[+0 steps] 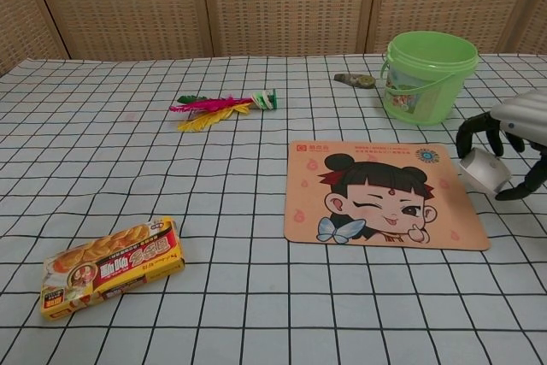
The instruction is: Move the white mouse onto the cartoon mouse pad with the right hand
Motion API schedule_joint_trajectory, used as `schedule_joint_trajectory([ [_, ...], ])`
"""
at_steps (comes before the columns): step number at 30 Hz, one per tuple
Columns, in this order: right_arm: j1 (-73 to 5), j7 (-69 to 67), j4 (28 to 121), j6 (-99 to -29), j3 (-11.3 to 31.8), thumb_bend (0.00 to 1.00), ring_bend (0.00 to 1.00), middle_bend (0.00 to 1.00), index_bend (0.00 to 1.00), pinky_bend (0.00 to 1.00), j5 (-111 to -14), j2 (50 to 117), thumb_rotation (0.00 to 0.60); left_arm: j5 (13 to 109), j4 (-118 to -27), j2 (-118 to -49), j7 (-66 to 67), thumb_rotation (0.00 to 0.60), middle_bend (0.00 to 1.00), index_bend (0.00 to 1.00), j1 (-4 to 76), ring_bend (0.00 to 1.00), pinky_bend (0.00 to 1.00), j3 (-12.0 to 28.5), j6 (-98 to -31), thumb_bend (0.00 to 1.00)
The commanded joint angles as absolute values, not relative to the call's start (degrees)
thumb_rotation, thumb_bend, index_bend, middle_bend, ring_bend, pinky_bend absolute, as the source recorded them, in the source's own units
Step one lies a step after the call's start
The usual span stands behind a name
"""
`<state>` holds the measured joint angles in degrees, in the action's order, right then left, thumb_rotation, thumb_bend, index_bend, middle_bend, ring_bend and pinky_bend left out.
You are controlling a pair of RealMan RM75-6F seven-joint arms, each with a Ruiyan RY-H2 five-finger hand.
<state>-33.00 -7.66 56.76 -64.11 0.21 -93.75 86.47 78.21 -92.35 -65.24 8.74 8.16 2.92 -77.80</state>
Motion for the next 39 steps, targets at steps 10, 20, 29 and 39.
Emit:
schedule_joint_trajectory([
  [10,-39.25,0.35,55.2,-69.53,-0.03,0.43,0.54,0.62,0.81,0.61,-102.83,88.41,0.6,77.21,-91.87,-65.31,7.83,0.6,0.0,0.0,8.54,0.0,0.0,3.02,-76.49,0.0],
  [20,-45.52,2.08,43.25,-68.09,-3.03,0.43,0.55,0.62,0.81,0.61,-108.63,94.97,0.6,76.66,-92.19,-64.66,5.8,0.6,0.0,0.0,9.03,0.0,0.0,3.08,-75.03,0.0],
  [29,-47.86,0.66,38.56,-70.32,-5.92,0.43,0.56,0.62,0.81,0.61,-111.6,98.26,0.6,75.34,-91.39,-64.89,5.4,0.6,0.0,0.0,9.46,0.0,0.0,3.19,-73.58,0.0],
  [39,-50.22,1.33,34.05,-73.06,-8.13,0.44,0.56,0.62,0.81,0.61,-113.93,101.17,0.6,74.81,-91.31,-65.15,6.31,0.6,0.0,0.0,9.64,0.0,0.0,2.95,-73.08,0.0],
])
